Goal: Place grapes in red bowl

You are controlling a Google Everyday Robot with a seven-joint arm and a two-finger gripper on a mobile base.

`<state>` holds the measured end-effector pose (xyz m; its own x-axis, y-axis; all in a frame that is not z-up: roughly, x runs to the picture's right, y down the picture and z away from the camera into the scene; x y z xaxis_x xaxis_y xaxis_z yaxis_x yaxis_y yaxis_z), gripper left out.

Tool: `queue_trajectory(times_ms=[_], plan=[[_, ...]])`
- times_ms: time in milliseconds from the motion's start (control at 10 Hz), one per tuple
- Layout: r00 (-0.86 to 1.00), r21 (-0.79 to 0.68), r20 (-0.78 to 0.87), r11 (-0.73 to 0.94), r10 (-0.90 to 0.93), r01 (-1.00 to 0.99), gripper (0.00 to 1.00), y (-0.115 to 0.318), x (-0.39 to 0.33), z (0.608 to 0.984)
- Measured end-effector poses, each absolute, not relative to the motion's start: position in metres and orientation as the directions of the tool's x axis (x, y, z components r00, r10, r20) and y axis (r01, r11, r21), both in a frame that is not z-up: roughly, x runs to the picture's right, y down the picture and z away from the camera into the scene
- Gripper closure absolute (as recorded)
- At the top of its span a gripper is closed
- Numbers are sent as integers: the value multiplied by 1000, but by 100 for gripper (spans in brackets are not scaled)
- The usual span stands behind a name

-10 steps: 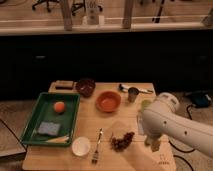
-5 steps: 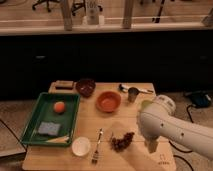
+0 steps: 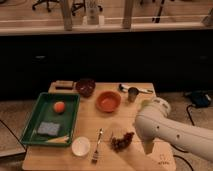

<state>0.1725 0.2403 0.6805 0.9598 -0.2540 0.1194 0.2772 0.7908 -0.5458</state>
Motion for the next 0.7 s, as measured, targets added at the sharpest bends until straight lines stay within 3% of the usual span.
queue_trajectory(times_ms=[700], plan=[[957,-538,159,791,-243,290,20,252,144,699]])
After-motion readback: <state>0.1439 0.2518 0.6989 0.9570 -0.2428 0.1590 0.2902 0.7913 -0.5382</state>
